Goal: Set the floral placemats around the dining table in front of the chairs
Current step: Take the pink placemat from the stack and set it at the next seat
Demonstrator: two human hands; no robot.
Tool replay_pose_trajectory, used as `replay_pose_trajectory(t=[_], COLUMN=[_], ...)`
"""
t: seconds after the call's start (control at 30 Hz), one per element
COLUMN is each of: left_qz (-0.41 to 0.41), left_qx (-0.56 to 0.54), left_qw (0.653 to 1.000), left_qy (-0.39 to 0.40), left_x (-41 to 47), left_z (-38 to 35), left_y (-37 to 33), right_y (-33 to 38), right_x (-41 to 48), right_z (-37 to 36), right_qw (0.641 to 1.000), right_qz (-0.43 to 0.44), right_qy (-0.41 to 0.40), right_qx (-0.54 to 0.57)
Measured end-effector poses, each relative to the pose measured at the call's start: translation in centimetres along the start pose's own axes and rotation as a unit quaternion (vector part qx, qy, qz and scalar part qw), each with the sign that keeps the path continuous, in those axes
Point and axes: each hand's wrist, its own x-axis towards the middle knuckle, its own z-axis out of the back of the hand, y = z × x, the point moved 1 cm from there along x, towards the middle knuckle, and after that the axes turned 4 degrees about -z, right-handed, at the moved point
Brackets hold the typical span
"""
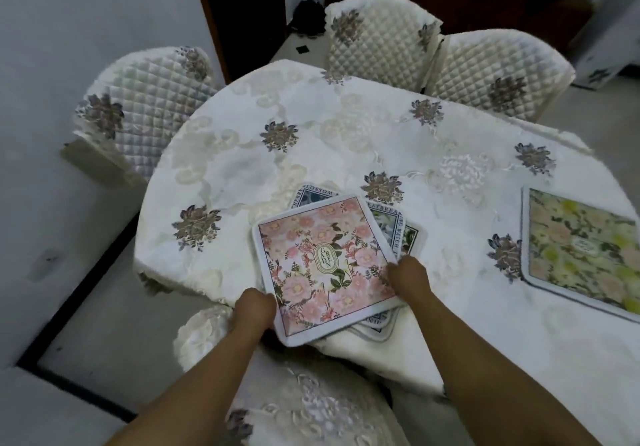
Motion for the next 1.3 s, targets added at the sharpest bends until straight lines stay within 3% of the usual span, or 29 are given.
replay_pose_trajectory(t=[0.17, 0.33, 0.57, 0.77, 1.0, 1.13, 1.3], left_qz=[-0.087, -0.145, -0.307, -0.399, -0.427, -0.443, -0.491], left_qx=[-0.027, -0.022, 0.107, 0.127, 0.127, 0.135, 0.119], left_qw=[0.996, 0.988, 0.946, 0.908, 0.895, 0.886, 0.863], left_qy=[-0.002, 0.038, 0.012, -0.013, -0.023, -0.006, 0.01], left_x=[-0.5, -1.5, -7.0, -14.8, -26.3, -32.7, -37.9], left_z=[2.4, 3.3, 0.5, -7.3, -21.6, -28.8, -35.1], left_y=[-2.4, -6.6, -13.4, -19.3, -26.0, -30.0, -35.1], right_y=[0.2, -1.2, -8.4, -17.8, -32.8, -40.7, -47.4], right_x=[-3.5, -6.1, -7.9, -8.1, -7.6, -8.0, -7.6], right_z=[1.8, 6.1, 14.2, 21.8, 35.1, 42.5, 48.9], right_qw=[1.0, 0.995, 0.987, 0.98, 0.968, 0.961, 0.95], right_qz=[0.017, 0.062, 0.051, 0.034, 0.053, 0.023, 0.01], right_qy=[-0.008, -0.072, -0.149, -0.182, -0.235, -0.265, -0.296], right_qx=[-0.012, -0.03, 0.018, 0.066, 0.065, 0.077, 0.096])
